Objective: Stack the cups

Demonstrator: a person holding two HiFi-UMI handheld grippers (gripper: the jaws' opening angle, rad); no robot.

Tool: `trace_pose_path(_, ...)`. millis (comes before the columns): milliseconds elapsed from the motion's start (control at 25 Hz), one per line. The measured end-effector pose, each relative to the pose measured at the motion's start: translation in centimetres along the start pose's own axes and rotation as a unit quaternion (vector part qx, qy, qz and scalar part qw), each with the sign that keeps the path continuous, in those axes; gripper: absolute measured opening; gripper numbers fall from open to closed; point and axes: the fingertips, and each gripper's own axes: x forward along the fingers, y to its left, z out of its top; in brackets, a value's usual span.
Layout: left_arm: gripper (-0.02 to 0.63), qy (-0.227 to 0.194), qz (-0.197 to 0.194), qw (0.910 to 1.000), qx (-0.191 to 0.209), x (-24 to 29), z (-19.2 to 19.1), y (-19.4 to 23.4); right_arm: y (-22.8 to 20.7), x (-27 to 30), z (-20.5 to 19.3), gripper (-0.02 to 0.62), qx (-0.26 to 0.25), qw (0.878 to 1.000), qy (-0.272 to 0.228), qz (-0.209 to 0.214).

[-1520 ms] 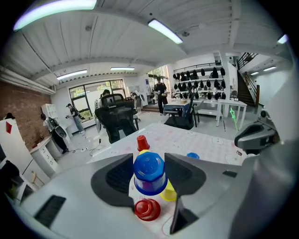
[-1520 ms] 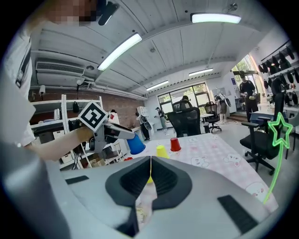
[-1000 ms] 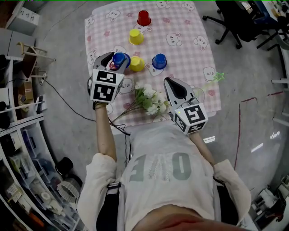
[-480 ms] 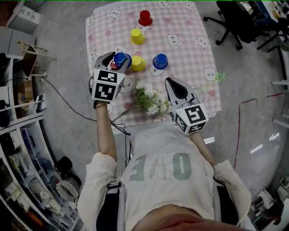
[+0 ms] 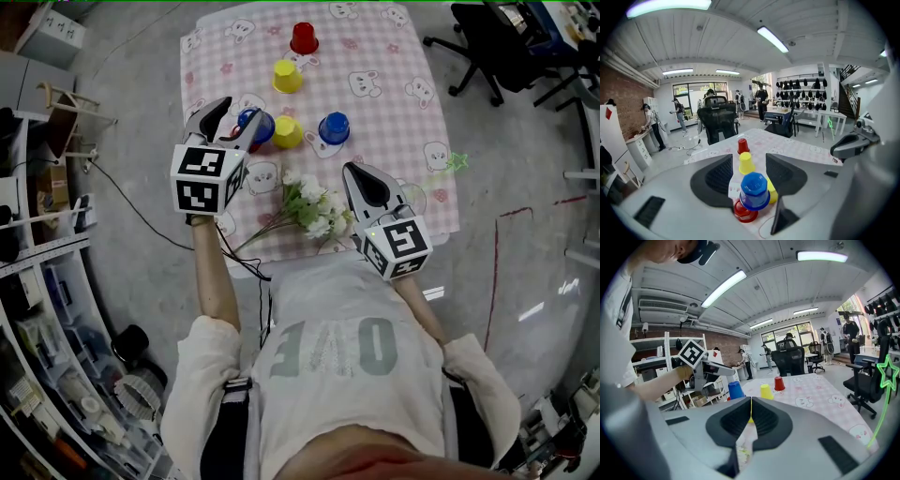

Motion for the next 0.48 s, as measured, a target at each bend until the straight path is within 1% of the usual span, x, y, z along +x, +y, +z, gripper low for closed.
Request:
trace_pose_path(80,0.221,-0.021,-0.003,0.9997,-0.007,-0.1,1.5,1.3,0.0,-0.1,0.0,0.029,-0.001,1.0,0.0,0.0)
trace_pose_path(200,0.221,-0.037,-0.008,0.9992,-0.014,1.1,3.5,4.2,0.2,-0.1,-0.2,0.029,-0.005,1.0,0.003,0.003)
trace_pose_path(320,0.221,-0.06,-0.025,0.9972,-0.036,3.0,5.4,6.7,0.5,0.0,-0.4,0.029,-0.008,1.0,0.006,0.006)
trace_pose_path(400,0.22,-0.075,-0.056,0.9948,-0.039,4.6,6.6,7.3,0.6,0.1,-0.6,0.029,-0.008,1.0,0.009,0.006)
trace_pose_path(480,0.219,-0.086,-0.111,0.99,-0.019,6.5,7.1,6.5,0.4,0.2,-0.7,0.029,-0.006,1.0,0.011,0.004)
